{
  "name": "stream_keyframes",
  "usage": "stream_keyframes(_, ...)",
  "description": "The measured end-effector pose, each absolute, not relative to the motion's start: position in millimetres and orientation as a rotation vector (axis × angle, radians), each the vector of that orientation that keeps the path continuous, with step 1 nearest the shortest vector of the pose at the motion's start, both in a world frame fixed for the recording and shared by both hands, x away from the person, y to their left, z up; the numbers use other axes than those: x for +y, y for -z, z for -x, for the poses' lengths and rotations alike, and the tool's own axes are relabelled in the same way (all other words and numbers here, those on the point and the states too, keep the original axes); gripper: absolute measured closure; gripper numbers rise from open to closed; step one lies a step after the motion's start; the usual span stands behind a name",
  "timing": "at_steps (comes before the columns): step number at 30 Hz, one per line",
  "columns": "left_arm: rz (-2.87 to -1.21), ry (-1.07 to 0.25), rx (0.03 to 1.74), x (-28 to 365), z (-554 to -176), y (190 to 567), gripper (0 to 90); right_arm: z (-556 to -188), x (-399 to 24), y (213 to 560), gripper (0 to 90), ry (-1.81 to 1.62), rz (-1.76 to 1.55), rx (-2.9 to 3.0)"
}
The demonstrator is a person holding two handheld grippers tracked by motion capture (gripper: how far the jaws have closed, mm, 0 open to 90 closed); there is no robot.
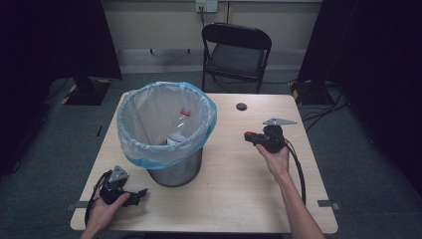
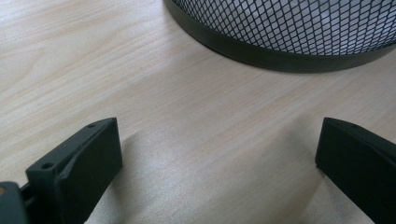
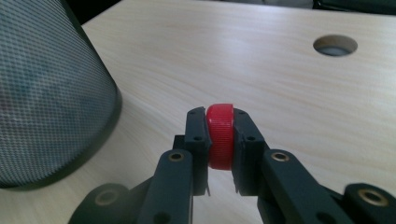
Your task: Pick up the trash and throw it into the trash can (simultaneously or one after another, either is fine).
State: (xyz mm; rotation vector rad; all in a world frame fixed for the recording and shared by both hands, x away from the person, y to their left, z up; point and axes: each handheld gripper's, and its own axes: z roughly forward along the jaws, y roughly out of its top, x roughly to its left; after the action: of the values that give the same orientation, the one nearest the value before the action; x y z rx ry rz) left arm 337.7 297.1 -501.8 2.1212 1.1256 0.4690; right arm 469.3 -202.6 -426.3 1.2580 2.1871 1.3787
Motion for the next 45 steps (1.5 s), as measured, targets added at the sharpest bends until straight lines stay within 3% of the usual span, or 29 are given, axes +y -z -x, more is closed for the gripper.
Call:
stream_keyframes(17, -2.120, -0.469, 1.127, 297.1, -337.7, 501.8, 0.0, -465.3, -182.9, 368.3, 79.9, -1.487, -1.120, 2.136)
stream_keyframes(45, -2.121, -0.469, 1.126, 297.1, -337.7, 501.8, 0.0, -459.5, -164.4, 302.5, 79.9, -1.638, -0.987, 2.058)
